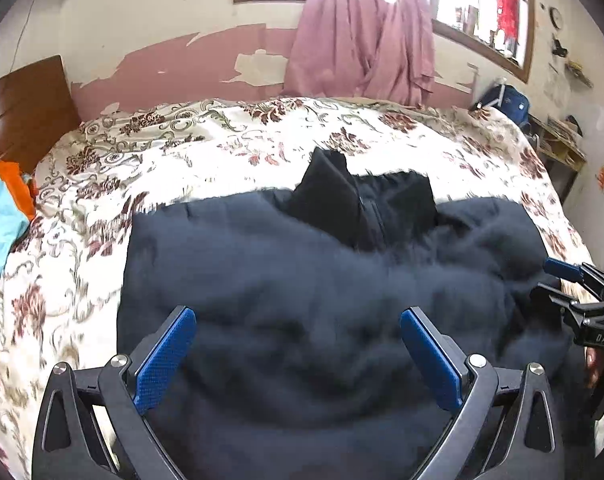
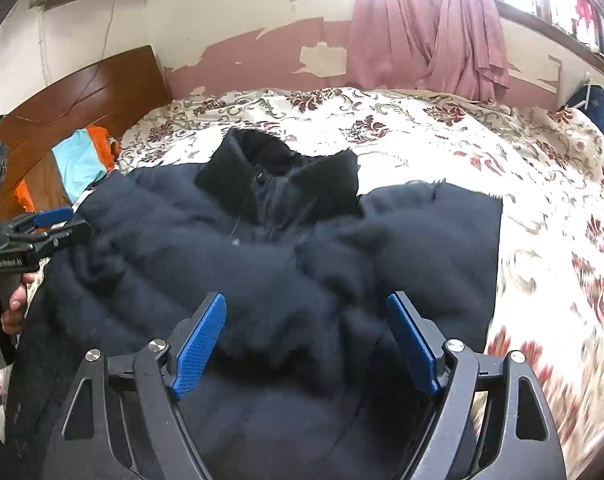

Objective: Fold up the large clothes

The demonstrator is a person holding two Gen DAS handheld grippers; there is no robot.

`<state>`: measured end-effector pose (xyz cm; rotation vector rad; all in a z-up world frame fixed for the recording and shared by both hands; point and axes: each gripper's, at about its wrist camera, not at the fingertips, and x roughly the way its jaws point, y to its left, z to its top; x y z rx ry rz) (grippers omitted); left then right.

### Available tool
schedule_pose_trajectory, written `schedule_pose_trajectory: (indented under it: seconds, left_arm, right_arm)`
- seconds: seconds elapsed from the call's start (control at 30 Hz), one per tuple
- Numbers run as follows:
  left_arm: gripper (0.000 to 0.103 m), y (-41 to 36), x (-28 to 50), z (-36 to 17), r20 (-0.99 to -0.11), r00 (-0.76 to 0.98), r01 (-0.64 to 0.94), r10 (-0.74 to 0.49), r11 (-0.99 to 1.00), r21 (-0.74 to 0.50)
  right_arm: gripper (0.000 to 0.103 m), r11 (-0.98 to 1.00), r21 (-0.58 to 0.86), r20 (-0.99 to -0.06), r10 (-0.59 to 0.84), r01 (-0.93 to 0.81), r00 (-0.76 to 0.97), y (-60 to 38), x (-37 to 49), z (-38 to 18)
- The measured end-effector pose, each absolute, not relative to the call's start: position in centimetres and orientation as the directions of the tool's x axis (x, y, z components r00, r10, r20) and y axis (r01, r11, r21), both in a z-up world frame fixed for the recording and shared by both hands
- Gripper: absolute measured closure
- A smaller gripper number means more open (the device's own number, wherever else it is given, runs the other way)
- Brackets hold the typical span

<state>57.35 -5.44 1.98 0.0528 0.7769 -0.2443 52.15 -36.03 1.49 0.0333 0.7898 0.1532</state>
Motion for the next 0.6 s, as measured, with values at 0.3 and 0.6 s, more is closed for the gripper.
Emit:
schedule_pose_trajectory:
  seconds: [0.3,0.6]
  left_arm:
    - [0.000,-9.7,70.7,3.1,-0.733,0.668,0.190,-0.126,0.982,0.004]
    - [0.014,-12.9,77.7,0.7,-0.742,0.662,0.179,-0.109,0.984,0.015]
  right_arm:
    - [0.025,0.989,0.147,-0.727,0.088,0.029,0.681,-38.8,66.0,2.6]
    - [0.062,0.978,0.197,-0.768,0.109,0.071,0.631,-36.2,73.9,-1.0]
